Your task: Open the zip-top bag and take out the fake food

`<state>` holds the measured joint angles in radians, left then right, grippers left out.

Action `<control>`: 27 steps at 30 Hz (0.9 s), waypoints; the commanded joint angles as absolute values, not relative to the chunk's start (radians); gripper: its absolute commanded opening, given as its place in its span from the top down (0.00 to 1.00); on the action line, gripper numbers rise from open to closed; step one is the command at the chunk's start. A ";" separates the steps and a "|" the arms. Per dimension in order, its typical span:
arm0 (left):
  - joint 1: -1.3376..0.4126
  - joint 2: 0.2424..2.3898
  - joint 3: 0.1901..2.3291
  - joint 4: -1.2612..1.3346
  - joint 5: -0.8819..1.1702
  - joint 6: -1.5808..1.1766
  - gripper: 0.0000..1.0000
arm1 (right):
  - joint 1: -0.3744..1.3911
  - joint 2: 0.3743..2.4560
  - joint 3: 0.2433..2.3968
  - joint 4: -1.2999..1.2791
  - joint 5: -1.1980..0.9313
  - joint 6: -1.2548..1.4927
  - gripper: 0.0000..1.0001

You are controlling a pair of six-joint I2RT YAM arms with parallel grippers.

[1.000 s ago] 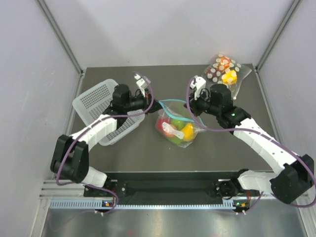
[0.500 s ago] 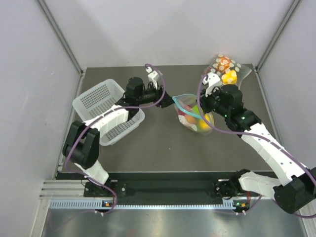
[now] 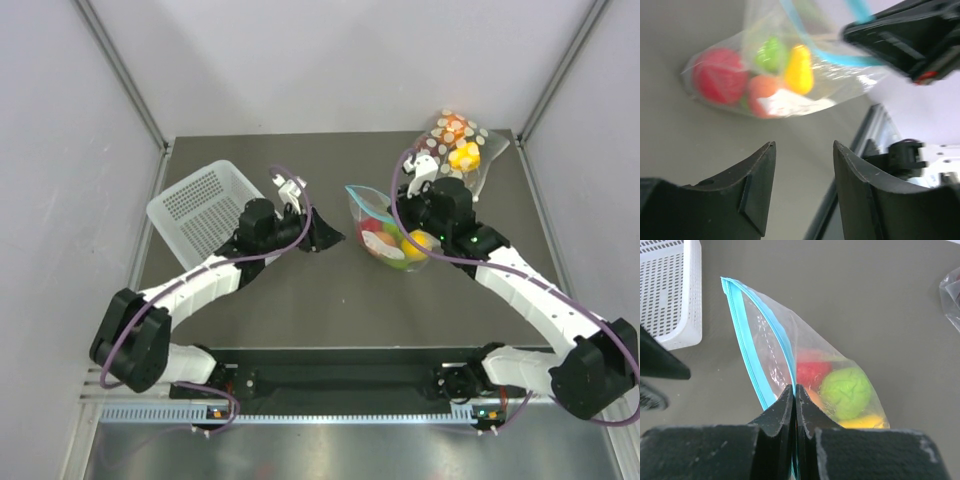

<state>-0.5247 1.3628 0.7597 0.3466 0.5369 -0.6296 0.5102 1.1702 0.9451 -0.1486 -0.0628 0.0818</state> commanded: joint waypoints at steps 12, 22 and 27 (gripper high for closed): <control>-0.580 1.535 0.827 0.768 0.555 -0.948 0.37 | 0.560 1.108 0.891 -0.055 -0.066 0.146 1.00; -0.606 1.620 0.862 0.879 0.548 -0.983 0.35 | 0.591 1.075 0.847 -0.055 -0.084 0.117 1.00; -0.609 1.612 0.862 0.864 0.509 -0.982 0.35 | 0.606 1.078 0.838 -0.043 -0.089 0.107 1.00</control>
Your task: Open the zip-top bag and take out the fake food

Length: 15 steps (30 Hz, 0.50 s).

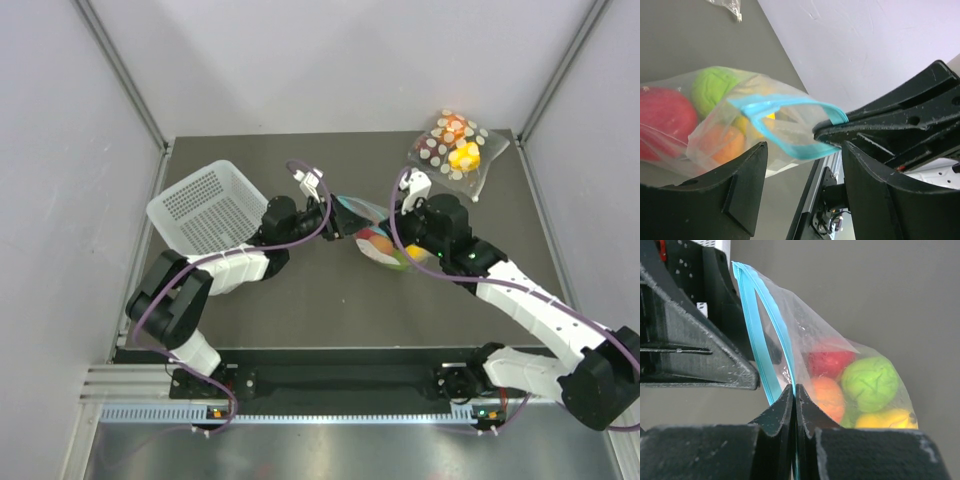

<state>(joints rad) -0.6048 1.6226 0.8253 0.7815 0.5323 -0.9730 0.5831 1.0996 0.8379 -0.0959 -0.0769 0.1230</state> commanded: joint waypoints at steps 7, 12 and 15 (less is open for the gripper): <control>-0.632 1.600 0.940 0.577 0.394 -0.870 0.42 | 0.627 1.063 0.827 -0.022 -0.077 0.101 1.00; -0.641 1.589 0.968 0.463 0.347 -0.815 0.80 | 0.635 1.054 0.821 -0.014 -0.060 0.103 1.00; -0.646 1.569 0.965 0.420 0.345 -0.772 0.97 | 0.635 1.052 0.825 -0.017 -0.006 0.115 1.00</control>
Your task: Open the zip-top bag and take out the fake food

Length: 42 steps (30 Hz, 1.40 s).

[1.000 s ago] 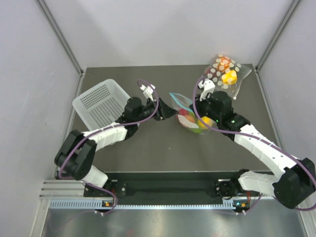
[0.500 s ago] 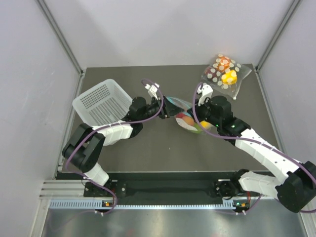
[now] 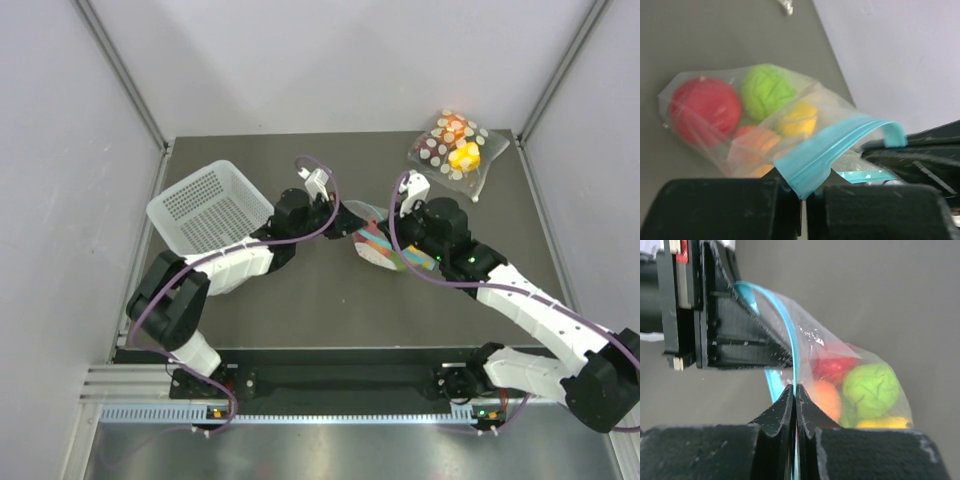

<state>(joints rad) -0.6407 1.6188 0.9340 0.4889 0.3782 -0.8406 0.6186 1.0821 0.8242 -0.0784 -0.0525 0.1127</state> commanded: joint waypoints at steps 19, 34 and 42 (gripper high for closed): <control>-0.643 1.338 0.911 -0.145 0.198 -0.463 1.00 | 0.630 1.016 0.908 -0.063 0.526 0.138 1.00; -0.643 1.529 1.080 -0.100 0.183 -0.308 1.00 | 0.630 0.888 0.923 -0.037 0.701 0.103 1.00; -0.641 1.556 1.014 -0.086 0.100 -0.227 1.00 | 0.632 0.919 0.815 -0.035 0.523 0.199 1.00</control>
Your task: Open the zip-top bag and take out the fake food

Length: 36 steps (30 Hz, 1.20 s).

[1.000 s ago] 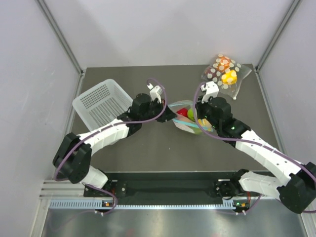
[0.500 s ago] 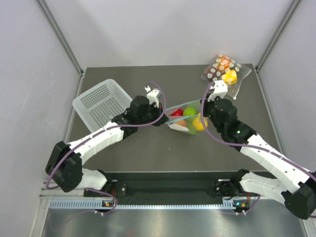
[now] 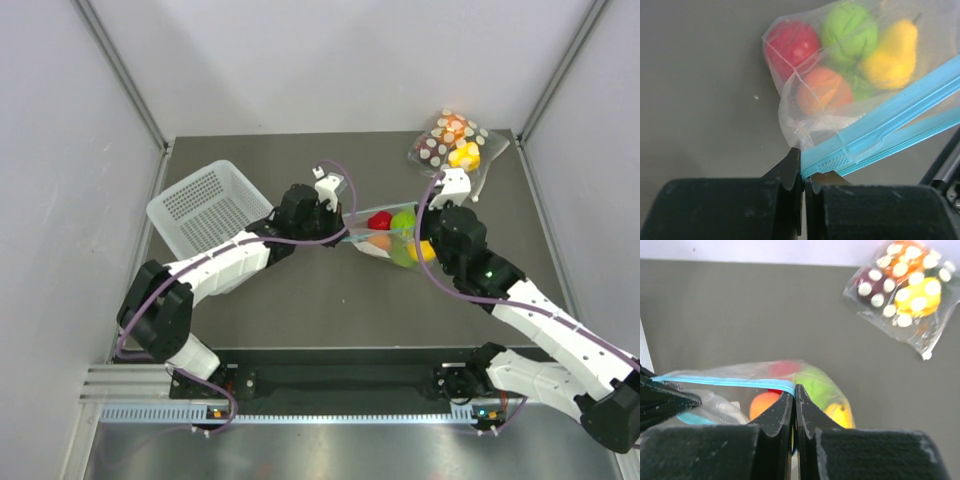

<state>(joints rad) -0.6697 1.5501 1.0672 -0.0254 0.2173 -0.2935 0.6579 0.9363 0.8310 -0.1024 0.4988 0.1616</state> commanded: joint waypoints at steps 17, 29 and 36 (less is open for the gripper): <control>-0.731 1.164 0.966 -0.078 0.117 -0.184 0.22 | 0.635 0.974 0.732 0.020 0.379 0.279 1.00; -0.810 1.307 1.068 0.044 0.238 -0.218 0.37 | 0.647 0.965 0.716 0.018 0.347 0.302 1.00; -0.810 1.446 1.108 0.141 0.192 -0.236 0.35 | 0.660 0.948 0.701 0.011 0.338 0.313 1.00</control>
